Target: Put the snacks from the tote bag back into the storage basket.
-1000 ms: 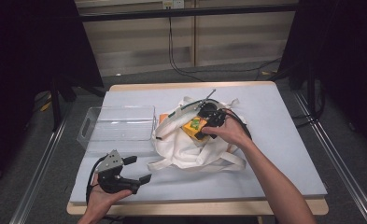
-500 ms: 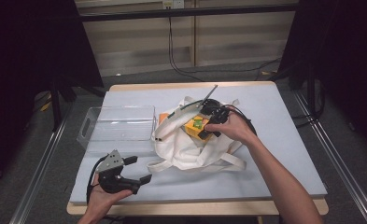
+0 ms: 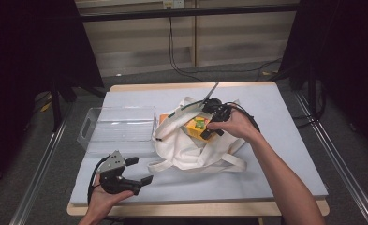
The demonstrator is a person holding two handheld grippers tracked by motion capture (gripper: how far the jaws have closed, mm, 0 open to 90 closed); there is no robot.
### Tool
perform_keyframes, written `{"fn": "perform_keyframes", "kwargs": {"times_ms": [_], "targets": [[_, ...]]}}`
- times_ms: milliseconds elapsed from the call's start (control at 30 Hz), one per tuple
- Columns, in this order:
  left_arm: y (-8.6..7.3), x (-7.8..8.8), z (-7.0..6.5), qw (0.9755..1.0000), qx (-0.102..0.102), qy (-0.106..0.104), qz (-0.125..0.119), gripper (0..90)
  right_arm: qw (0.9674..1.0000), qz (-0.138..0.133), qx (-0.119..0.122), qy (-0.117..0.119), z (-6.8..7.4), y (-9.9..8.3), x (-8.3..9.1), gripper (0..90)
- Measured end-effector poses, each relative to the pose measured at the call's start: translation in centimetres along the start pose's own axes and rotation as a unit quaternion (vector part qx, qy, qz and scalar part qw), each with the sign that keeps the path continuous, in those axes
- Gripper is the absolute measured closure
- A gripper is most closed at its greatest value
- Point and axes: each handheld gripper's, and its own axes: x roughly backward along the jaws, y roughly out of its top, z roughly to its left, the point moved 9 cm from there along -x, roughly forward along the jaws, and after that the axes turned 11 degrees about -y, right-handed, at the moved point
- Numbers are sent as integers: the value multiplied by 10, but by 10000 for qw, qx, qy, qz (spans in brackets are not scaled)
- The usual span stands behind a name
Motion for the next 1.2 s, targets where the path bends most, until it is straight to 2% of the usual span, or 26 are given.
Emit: {"fn": "perform_keyframes", "kwargs": {"times_ms": [233, 367, 433, 500, 733, 900, 967, 1033, 1200], "targets": [[0, -2, -1, 10000, 19, -40, 28, 116, 9998, 35, 208, 19, 6, -15, 13, 270], [0, -3, -1, 10000, 25, -43, 33, 116, 9993, 98, 326, 118, 15, -20, 18, 270], [0, -3, -1, 10000, -12, -42, 64, 116, 9991, 51, 363, 235, 21, -20, 16, 270], [0, -3, -1, 10000, 2, -45, 61, 116, 9987, 99, 453, 219, 26, -20, 10, 270], [-1, -2, 0, 10000, 3, -42, 37, 116, 9991, 103, 326, 242, 28, -22, -7, 268], [-1, -4, -2, 9999, 7, -95, 79, 117, 9988, -236, 299, 296, 27, -23, -6, 260], [-1, -5, -4, 9999, 33, -118, 95, 124, 9985, -382, 216, 322, 27, -23, -5, 255], [2, -4, -6, 9999, 34, -143, 43, 140, 9977, -541, 202, 352, 27, -23, -4, 248], [8, -3, -9, 9999, -18, -163, 21, 163, 9958, -840, 169, 321, 26, -23, -1, 136]]}}
